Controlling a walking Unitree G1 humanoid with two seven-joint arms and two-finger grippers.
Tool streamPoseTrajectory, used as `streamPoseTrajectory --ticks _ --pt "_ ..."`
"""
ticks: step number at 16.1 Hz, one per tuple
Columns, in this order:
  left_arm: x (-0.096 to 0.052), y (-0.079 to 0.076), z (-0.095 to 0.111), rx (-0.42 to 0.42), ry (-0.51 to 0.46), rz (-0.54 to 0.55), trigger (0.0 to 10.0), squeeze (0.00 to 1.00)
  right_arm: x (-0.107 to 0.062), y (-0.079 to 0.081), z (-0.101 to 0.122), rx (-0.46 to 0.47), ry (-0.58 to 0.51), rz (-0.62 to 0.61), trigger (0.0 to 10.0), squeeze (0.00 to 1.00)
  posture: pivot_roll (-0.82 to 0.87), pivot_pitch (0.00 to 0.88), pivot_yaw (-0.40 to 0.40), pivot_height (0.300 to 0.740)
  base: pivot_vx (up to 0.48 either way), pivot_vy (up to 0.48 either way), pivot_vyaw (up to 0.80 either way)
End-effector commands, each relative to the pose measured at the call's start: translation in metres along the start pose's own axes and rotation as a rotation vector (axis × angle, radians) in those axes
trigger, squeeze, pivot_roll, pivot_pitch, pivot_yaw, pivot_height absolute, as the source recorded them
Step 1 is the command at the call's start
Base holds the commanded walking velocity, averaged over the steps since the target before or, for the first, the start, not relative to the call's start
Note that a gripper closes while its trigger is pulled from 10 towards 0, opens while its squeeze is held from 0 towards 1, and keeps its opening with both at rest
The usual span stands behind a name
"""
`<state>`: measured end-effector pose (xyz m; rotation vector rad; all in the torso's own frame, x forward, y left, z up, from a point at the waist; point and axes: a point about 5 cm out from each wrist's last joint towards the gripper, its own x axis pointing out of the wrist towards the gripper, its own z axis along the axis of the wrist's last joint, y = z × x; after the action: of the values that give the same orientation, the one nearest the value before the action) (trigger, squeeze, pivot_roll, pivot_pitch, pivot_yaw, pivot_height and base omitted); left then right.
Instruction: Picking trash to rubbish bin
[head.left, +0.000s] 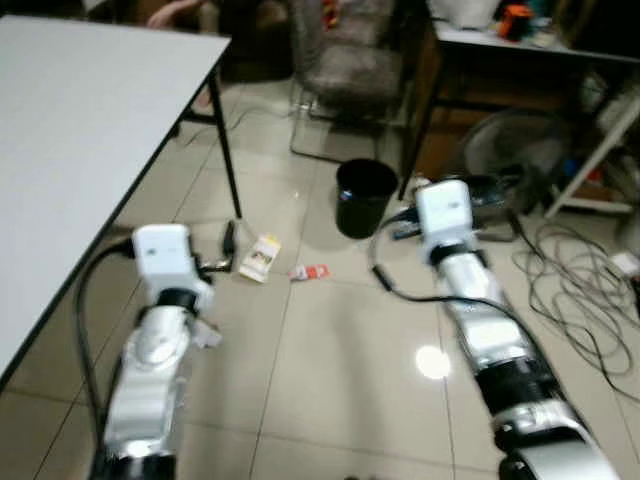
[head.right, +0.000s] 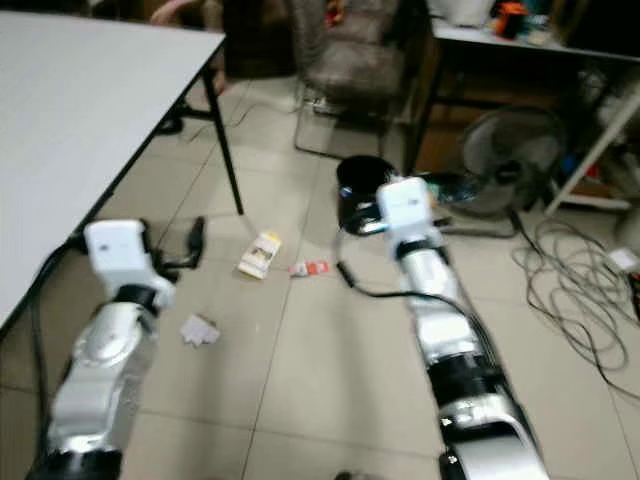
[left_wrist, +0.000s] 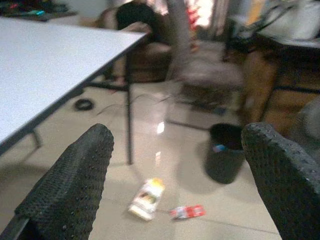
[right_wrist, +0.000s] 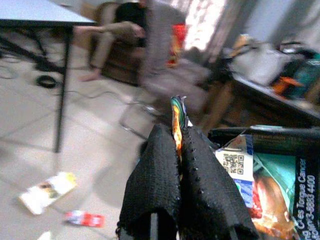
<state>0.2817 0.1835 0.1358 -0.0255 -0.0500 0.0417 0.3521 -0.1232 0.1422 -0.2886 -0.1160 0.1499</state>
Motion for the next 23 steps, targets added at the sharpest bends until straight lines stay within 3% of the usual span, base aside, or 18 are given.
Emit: streamPoseTrajectory --ticks 1,11,18,23 --pt "0.0 -0.0052 0.0001 -0.007 0.005 -0.019 10.0 0.0 -0.001 -0.0102 -0.0006 -0.018 0.004 -0.018 10.0 0.0 -0.02 0.108 -0.022 0.74 0.48 0.0 0.0" --pt "-0.0016 -0.0074 -0.0008 0.0 0.013 -0.047 10.0 0.0 -0.0022 -0.0085 -0.0017 -0.015 0.009 -0.021 10.0 0.0 -0.01 0.107 -0.016 0.74 0.48 0.0 0.0" --pt "-0.0021 -0.0089 -0.0014 -0.005 0.016 -0.059 10.0 0.0 -0.0017 -0.0085 -0.0016 -0.016 0.011 -0.021 10.0 0.0 -0.02 0.107 -0.019 0.74 0.48 0.0 -0.77" --pt "-0.0026 -0.0093 -0.0013 -0.006 0.016 -0.063 10.0 0.0 -0.0018 -0.0083 -0.0016 -0.015 0.01 -0.018 10.0 0.0 -0.02 0.106 -0.019 0.74 0.48 0.0 -0.09"
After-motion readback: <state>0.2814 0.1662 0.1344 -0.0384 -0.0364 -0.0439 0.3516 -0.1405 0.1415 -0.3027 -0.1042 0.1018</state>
